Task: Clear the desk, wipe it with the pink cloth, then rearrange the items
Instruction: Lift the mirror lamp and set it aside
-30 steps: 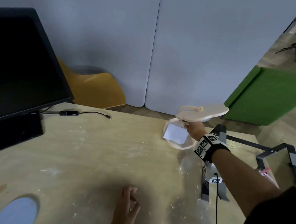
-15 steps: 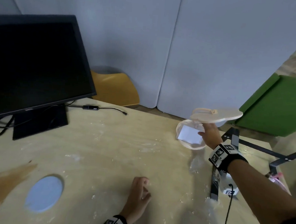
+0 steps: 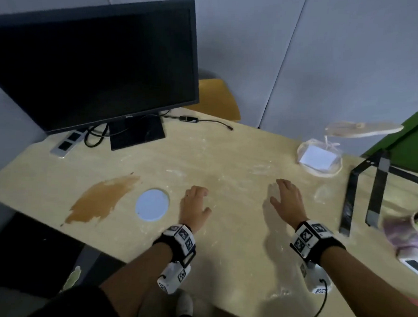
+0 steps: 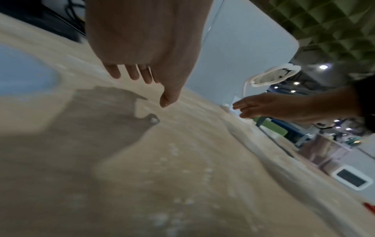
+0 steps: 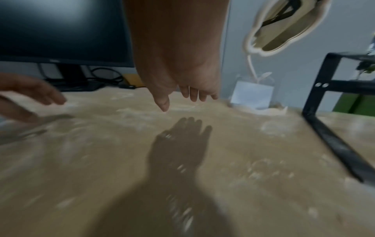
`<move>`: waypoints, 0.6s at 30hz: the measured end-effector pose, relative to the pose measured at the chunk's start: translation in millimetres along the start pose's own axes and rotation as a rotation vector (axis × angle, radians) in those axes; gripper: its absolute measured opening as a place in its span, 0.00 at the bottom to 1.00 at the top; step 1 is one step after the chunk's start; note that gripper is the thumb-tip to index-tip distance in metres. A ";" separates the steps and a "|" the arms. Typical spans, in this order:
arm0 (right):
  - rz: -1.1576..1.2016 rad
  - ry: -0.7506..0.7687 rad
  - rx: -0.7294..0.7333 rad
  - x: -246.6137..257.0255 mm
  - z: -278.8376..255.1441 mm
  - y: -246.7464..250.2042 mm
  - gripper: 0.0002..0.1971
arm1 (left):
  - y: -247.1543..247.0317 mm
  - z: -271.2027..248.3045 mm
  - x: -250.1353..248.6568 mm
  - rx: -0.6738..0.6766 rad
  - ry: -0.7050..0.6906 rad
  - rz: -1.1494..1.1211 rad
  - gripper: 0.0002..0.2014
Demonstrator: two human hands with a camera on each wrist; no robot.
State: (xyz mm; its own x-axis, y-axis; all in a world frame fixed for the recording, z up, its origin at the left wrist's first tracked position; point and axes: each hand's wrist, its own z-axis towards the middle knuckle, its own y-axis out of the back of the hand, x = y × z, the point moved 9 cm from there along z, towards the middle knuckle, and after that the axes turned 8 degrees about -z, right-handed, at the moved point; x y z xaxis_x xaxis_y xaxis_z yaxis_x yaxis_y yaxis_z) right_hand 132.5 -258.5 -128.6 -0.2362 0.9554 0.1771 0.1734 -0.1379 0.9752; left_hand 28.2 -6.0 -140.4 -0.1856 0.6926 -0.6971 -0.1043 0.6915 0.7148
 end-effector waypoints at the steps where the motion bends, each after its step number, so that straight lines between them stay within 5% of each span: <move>1: 0.002 0.025 0.021 14.4 -10.9 -10.6 0.31 | 14.8 -0.5 12.9 -0.019 0.033 0.056 0.23; 8: 0.032 0.030 0.085 73.7 -61.6 -56.4 0.32 | 75.9 -2.7 121.9 0.090 0.473 0.308 0.49; 15: -0.030 0.002 0.113 80.0 -71.4 -71.0 0.32 | 79.1 -3.0 133.6 0.085 0.454 0.213 0.50; 18: -0.031 0.010 0.112 82.3 -70.7 -69.3 0.31 | 87.3 -4.2 140.0 0.114 0.585 0.263 0.55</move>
State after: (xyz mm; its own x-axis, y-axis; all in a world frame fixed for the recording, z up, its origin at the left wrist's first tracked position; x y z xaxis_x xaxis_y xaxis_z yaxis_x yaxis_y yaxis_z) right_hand 33.4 -188.7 -172.2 -0.2527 0.9560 0.1491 0.2718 -0.0777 0.9592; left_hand -10.9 150.4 -175.3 -0.6954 0.6380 -0.3307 0.1160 0.5537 0.8246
